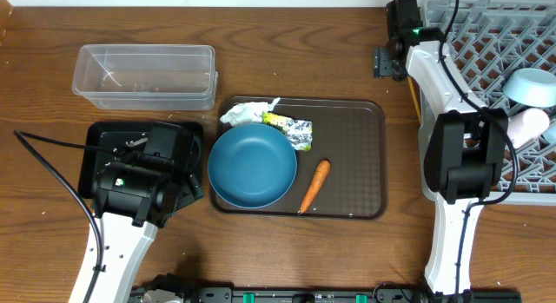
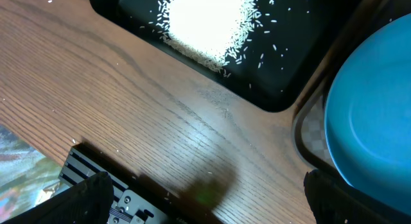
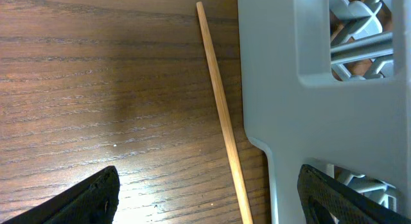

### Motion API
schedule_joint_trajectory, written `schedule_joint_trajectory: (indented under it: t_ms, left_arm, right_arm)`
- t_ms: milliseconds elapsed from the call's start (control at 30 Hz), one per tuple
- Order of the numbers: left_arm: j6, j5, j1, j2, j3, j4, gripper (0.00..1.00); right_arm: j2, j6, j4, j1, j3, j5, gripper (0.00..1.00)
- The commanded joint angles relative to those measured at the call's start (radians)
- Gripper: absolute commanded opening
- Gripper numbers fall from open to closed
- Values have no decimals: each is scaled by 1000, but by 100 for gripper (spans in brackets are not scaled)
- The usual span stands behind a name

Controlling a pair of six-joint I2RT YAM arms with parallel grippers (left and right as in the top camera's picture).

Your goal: Sort waste into correct bins and load items into the dishwasher rack

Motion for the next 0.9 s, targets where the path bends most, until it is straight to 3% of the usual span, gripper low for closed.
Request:
schedule_joint_trajectory:
  t_ms: [0, 500, 867]
  left_arm:
    - [-13, -9, 5, 1, 10, -3, 98]
    - [-13, -10, 5, 1, 10, -3, 98]
    - [-13, -9, 5, 1, 10, -3, 98]
  right_arm:
    - [26, 16, 5, -2, 19, -2, 88]
    - [129, 100, 37, -13, 19, -42, 88]
    - [139, 133, 64, -107, 19, -365, 87]
